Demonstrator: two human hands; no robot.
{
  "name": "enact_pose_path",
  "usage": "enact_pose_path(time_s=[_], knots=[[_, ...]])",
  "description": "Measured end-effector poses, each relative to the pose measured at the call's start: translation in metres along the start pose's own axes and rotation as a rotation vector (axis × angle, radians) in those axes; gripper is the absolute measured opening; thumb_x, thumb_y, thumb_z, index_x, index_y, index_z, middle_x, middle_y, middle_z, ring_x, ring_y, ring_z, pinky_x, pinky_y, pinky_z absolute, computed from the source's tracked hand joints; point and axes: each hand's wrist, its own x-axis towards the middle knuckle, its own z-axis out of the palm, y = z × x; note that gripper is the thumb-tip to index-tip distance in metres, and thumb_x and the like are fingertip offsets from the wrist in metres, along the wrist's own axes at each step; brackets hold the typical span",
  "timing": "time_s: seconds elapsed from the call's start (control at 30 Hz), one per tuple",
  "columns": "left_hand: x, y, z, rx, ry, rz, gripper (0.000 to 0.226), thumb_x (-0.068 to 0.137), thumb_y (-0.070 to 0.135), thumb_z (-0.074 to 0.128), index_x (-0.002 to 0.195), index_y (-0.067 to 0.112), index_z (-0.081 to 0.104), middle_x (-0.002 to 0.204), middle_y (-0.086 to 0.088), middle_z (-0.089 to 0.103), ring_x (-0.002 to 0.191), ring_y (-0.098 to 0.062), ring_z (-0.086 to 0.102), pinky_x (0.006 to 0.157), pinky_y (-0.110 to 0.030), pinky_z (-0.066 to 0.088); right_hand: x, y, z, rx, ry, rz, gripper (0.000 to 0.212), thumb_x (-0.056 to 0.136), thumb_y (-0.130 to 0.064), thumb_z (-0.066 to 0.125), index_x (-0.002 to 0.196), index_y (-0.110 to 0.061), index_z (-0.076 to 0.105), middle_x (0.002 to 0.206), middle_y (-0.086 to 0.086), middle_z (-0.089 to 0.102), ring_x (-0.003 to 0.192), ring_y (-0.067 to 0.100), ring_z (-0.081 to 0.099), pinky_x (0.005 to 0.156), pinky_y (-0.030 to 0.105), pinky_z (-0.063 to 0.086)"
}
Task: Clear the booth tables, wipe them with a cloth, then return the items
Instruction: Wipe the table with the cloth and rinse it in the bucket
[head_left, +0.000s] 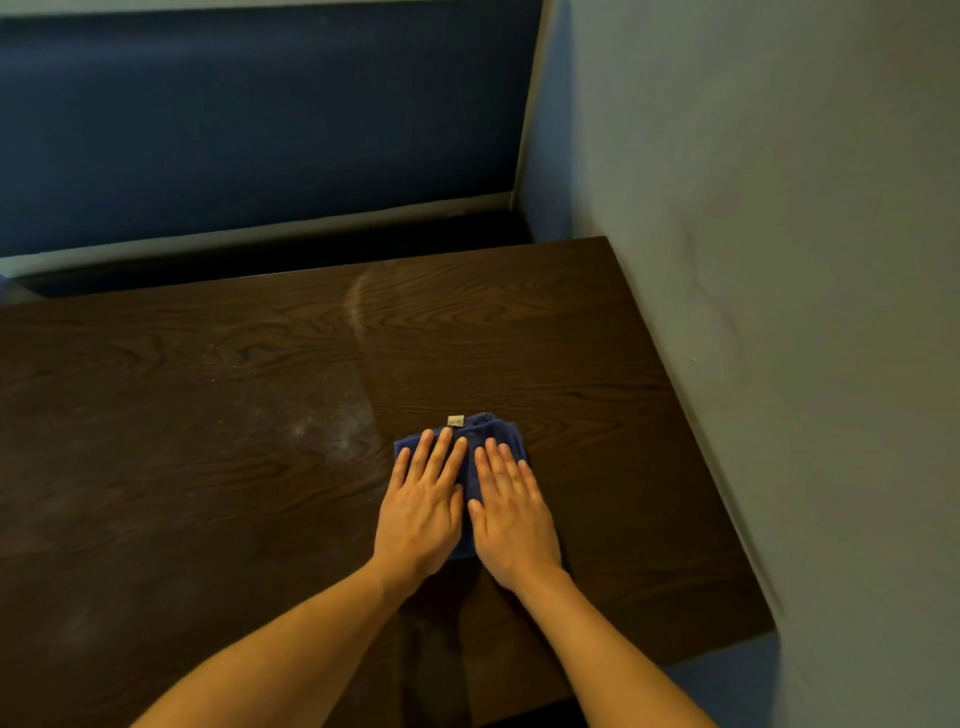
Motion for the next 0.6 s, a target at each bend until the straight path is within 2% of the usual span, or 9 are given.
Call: enact_pose_path(time_s=[0.13, 0.2, 0.27, 0.43, 0.6], knots=[[0.026, 0.004, 0.001, 0.025, 0.044, -0.035, 0.062, 0.098, 0.044, 0.005, 0.158, 0.028, -0.002, 0.167, 0.004, -0.007, 0.154, -0.017, -0.013, 0.125, -0.040, -0.005, 0.026, 0.019, -0.009, 0.020, 0.001, -0.051, 0.065, 0.095, -0.046, 0.001, 0.152, -0.017, -0.010, 0.162, 0.002, -0.012, 0.147, 0.014, -0.017, 0.115, 0.033, -0.017], [0.043, 0.004, -0.002, 0.048, 0.058, -0.043, 0.063, 0.098, 0.044, 0.005, 0.158, 0.028, -0.003, 0.166, 0.004, -0.008, 0.154, -0.016, -0.014, 0.124, -0.039, -0.007, 0.043, 0.027, -0.014, 0.026, 0.021, -0.066, 0.059, 0.104, -0.041, 0.017, 0.150, -0.017, -0.012, 0.162, 0.001, -0.012, 0.149, 0.013, -0.015, 0.116, 0.030, -0.017], [0.059, 0.002, -0.006, 0.067, 0.066, -0.037, 0.063, 0.098, 0.045, 0.003, 0.159, 0.028, -0.002, 0.167, 0.004, -0.007, 0.153, -0.016, -0.014, 0.125, -0.038, -0.007, 0.058, 0.030, -0.018, 0.038, 0.008, -0.072, 0.063, 0.107, -0.038, 0.027, 0.152, -0.016, -0.012, 0.164, 0.002, -0.011, 0.153, 0.015, -0.011, 0.117, 0.030, -0.016], [0.096, -0.008, -0.017, 0.099, 0.091, -0.029, 0.065, 0.098, 0.044, 0.003, 0.161, 0.026, 0.002, 0.168, 0.002, -0.002, 0.152, -0.014, -0.014, 0.124, -0.037, -0.008, 0.095, 0.034, -0.026, 0.013, 0.030, -0.062, 0.065, 0.107, -0.037, 0.028, 0.158, -0.012, -0.002, 0.167, 0.005, -0.005, 0.154, 0.018, -0.007, 0.120, 0.033, -0.011], [0.116, -0.016, -0.023, 0.095, 0.100, -0.010, 0.062, 0.101, 0.042, 0.008, 0.161, 0.025, 0.002, 0.169, 0.001, -0.002, 0.154, -0.016, -0.012, 0.124, -0.038, -0.007, 0.114, 0.033, -0.031, -0.011, 0.029, -0.026, 0.064, 0.107, -0.038, 0.026, 0.159, -0.013, -0.002, 0.168, 0.005, -0.005, 0.154, 0.016, -0.006, 0.124, 0.035, -0.005]])
